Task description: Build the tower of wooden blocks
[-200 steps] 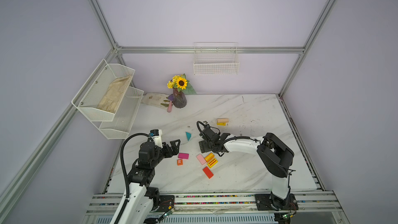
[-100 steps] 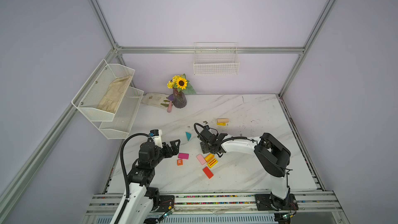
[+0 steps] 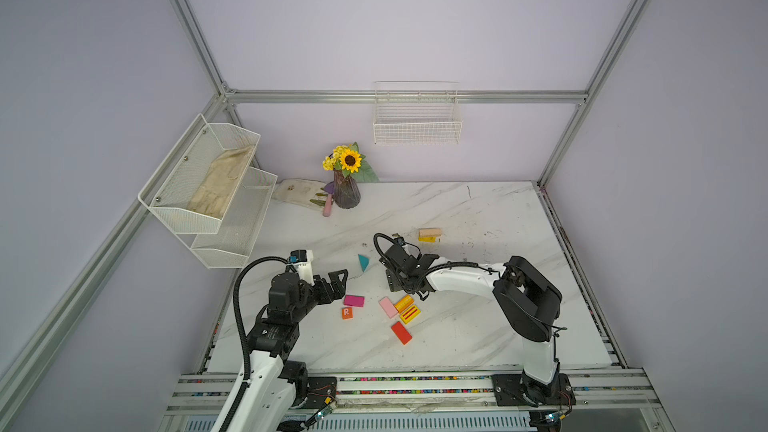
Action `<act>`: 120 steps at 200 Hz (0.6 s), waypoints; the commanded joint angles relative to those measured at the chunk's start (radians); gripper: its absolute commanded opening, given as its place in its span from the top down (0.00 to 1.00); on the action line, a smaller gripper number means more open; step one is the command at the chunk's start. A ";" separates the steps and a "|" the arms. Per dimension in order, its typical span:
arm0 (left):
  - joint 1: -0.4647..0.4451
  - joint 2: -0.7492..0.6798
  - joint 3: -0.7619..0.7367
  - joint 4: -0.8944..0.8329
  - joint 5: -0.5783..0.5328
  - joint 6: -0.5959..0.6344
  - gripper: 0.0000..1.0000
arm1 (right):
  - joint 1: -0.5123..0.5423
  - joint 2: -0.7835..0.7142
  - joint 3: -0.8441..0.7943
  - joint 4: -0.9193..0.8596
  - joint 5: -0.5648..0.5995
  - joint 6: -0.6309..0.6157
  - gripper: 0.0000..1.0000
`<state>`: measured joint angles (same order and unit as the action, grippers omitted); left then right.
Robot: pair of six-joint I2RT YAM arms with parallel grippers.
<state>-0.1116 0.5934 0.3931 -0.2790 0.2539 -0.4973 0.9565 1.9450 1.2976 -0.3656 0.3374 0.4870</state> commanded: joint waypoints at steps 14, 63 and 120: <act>0.003 -0.010 -0.041 0.040 0.040 -0.004 0.00 | -0.005 -0.124 0.011 -0.026 0.089 0.035 0.46; 0.003 -0.003 -0.043 0.045 0.039 -0.005 0.00 | -0.077 -0.204 0.032 -0.025 0.126 0.048 0.54; 0.003 -0.006 -0.046 0.043 0.038 -0.007 0.00 | -0.284 -0.145 0.166 -0.115 0.024 0.052 0.64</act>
<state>-0.1116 0.5934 0.3893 -0.2726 0.2783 -0.4973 0.7345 1.7699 1.4036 -0.4084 0.3874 0.5236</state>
